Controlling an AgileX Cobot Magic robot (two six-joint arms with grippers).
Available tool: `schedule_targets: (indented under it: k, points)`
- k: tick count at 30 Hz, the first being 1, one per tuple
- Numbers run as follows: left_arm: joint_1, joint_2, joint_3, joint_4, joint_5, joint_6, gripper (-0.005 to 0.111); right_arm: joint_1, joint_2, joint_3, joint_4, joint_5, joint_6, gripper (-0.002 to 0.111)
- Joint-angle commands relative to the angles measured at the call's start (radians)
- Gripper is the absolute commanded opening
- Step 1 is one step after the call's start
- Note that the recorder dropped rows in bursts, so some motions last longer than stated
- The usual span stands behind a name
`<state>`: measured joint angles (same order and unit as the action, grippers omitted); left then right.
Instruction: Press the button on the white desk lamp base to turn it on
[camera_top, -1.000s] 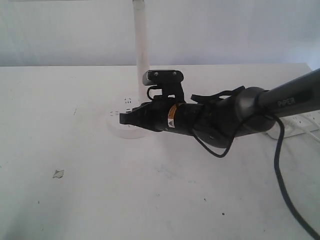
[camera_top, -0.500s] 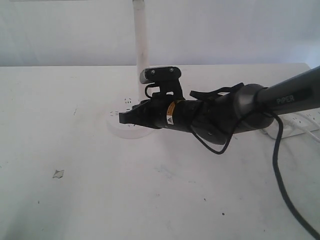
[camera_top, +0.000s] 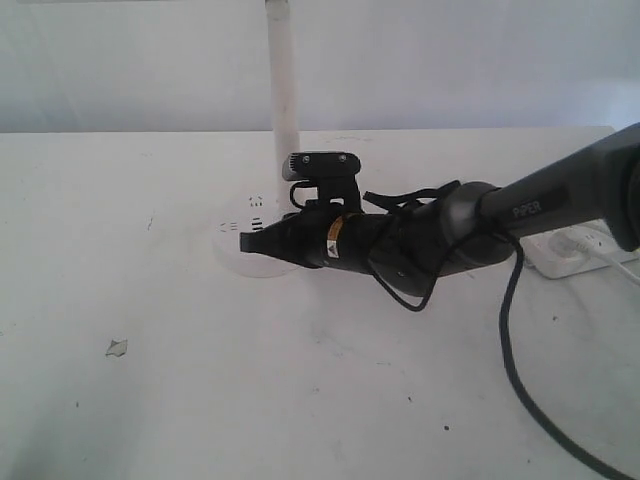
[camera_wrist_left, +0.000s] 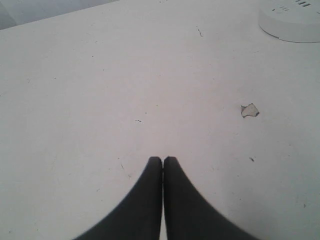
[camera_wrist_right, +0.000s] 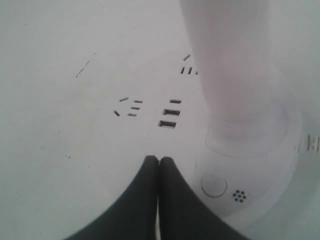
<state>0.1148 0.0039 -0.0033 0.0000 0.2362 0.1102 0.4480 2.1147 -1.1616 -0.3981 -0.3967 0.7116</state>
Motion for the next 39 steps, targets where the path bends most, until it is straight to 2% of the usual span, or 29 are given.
schedule_targets:
  k: [1, 9, 39]
  points:
    - [0.003, -0.004, 0.003, -0.006, -0.002, -0.001, 0.000, -0.011, 0.002, -0.005, 0.052, 0.006, -0.039, 0.000]
    - [0.003, -0.004, 0.003, -0.006, -0.002, -0.001, 0.000, -0.011, 0.003, -0.004, 0.087, 0.053, -0.072, 0.000]
    - [0.003, -0.004, 0.003, -0.006, -0.002, -0.001, 0.000, -0.032, 0.003, -0.004, 0.094, 0.052, -0.085, 0.000]
